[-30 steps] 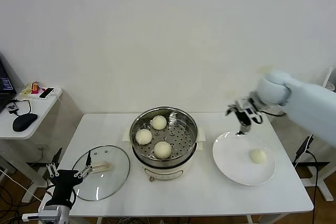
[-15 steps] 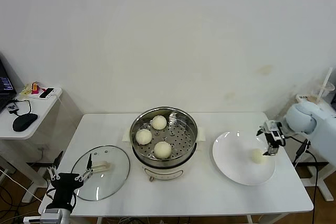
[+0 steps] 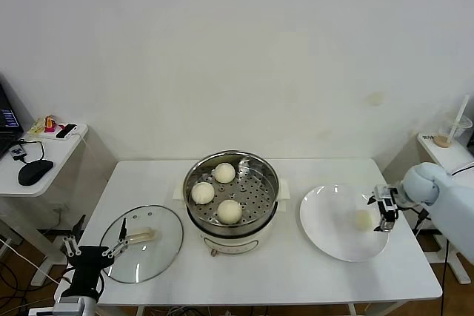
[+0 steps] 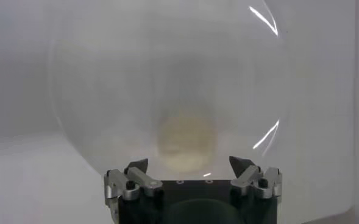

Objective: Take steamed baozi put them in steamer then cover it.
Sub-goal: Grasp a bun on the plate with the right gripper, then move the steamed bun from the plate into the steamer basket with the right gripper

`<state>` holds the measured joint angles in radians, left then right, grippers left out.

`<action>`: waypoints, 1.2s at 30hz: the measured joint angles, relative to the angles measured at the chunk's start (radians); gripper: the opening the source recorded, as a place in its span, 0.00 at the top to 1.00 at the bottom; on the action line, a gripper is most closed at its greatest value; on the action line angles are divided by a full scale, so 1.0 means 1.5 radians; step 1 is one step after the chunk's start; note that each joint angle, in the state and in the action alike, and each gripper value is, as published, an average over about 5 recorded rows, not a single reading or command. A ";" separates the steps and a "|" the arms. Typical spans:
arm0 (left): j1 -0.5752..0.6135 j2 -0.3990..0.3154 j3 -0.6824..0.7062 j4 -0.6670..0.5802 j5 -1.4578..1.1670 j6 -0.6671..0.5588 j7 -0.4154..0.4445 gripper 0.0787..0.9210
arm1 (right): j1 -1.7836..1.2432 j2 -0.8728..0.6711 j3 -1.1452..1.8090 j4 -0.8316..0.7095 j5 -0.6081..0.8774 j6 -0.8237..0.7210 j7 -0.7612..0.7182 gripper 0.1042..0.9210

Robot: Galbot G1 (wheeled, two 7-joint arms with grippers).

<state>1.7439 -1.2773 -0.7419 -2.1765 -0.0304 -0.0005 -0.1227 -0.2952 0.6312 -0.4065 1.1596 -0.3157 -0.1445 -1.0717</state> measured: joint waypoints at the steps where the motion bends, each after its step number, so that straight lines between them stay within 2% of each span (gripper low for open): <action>1: 0.000 0.000 -0.001 0.000 0.000 0.000 0.000 0.12 | -0.001 0.006 0.002 -0.006 -0.003 0.000 0.000 0.12; 8: -0.002 -0.002 -0.002 0.004 -0.001 0.000 0.000 0.12 | -0.004 0.040 0.011 -0.040 -0.024 -0.003 0.003 0.15; 19: -0.001 -0.004 0.000 0.003 0.000 -0.001 0.000 0.12 | 0.003 0.054 0.013 -0.050 -0.030 -0.019 -0.004 0.36; 28: -0.003 -0.003 0.002 0.001 -0.001 -0.001 0.000 0.12 | 0.058 0.013 -0.033 0.000 0.016 -0.042 -0.023 0.37; 36: -0.007 0.003 0.004 0.001 -0.002 -0.001 0.000 0.12 | 0.198 -0.028 -0.142 0.078 0.112 -0.075 -0.027 0.36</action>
<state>1.7335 -1.2735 -0.7353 -2.1756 -0.0327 -0.0021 -0.1233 0.0023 0.5895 -0.6199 1.2761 -0.1484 -0.2577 -1.1116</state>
